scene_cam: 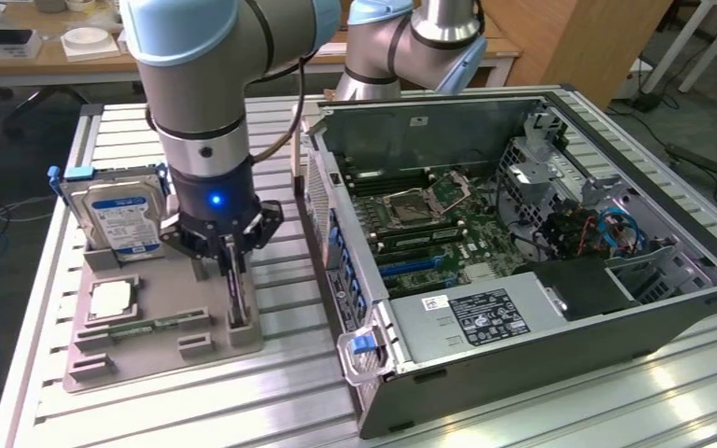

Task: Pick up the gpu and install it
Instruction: 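Pick up the gpu and move the gpu toward the slot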

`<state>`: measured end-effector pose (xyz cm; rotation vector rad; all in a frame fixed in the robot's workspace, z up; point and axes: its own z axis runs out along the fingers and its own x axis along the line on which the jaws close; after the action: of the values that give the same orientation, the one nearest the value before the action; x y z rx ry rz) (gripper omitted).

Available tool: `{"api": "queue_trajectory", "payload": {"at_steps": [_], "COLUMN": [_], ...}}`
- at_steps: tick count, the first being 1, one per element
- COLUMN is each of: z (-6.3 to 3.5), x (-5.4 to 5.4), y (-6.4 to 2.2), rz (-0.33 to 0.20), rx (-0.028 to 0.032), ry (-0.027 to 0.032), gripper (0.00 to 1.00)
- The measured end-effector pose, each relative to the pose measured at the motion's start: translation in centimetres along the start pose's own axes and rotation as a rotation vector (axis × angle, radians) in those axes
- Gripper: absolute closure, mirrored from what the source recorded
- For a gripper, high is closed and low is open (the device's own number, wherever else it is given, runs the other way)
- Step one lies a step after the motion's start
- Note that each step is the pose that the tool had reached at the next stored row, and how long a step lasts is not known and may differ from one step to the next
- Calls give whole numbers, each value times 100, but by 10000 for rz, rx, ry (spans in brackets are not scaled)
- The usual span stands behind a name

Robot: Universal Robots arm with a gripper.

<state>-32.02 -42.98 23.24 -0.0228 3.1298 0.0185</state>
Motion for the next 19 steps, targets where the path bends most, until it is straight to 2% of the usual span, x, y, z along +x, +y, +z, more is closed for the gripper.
{"api": "queue_trajectory", "payload": {"at_steps": [19], "z": [-340], "x": [-4], "y": [4], "rz": [9], "rx": [-17], "ry": [0], "gripper": [73]}}
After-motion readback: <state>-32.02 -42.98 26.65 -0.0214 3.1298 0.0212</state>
